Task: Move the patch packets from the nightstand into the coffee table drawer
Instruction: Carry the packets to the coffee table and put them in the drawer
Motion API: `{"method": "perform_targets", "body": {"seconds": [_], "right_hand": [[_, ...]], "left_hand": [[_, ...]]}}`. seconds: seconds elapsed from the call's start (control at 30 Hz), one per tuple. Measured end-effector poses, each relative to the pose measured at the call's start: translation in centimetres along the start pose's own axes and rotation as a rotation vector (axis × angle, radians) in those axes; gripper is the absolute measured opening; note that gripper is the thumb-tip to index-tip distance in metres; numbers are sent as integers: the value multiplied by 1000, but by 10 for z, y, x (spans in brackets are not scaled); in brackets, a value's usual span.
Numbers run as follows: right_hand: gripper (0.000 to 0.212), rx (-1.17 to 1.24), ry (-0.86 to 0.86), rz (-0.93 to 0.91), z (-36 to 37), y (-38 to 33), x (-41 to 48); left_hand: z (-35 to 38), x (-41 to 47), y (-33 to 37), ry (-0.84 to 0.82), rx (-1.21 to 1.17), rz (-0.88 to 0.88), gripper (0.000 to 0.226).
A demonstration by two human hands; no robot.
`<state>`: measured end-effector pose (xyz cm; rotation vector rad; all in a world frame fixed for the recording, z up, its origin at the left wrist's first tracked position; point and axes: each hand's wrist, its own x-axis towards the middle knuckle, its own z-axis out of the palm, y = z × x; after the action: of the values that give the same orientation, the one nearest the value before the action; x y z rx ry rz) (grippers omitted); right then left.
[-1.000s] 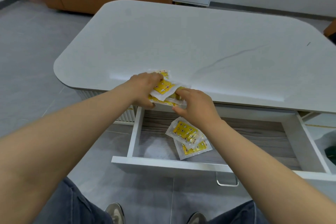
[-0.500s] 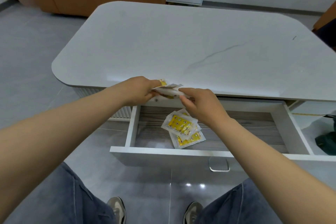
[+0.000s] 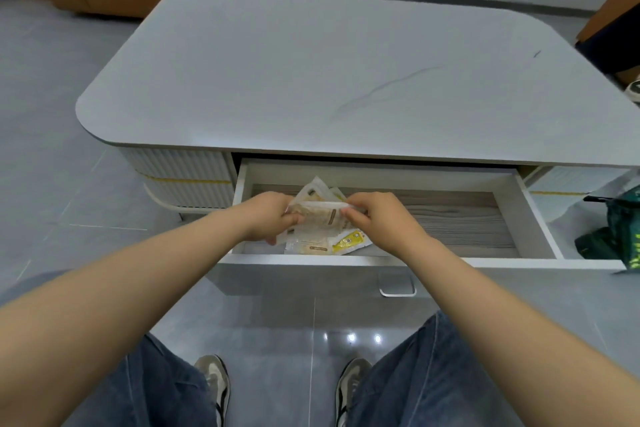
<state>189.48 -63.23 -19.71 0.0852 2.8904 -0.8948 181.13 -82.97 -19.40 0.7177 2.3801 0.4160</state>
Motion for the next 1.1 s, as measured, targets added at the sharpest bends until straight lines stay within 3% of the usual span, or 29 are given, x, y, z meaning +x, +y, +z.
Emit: {"method": "perform_targets", "body": {"seconds": [0.17, 0.33, 0.57, 0.87, 1.1], "right_hand": [[23, -25, -19, 65, 13, 3, 12], [33, -139, 35, 128, 18, 3, 21], [38, -416, -33, -53, 23, -10, 56], [30, -423, -322, -83, 4, -36, 112], [30, -431, -422, -68, -61, -120, 107]], "left_hand": [[4, 4, -9, 12, 33, -76, 28], [3, 4, -17, 132, 138, -74, 24], [-12, 21, -32, 214, 189, 3, 36], [-60, 36, -55, 60, 248, 75, 19], [-132, -21, -26, 15, 145, 3, 18]]}}
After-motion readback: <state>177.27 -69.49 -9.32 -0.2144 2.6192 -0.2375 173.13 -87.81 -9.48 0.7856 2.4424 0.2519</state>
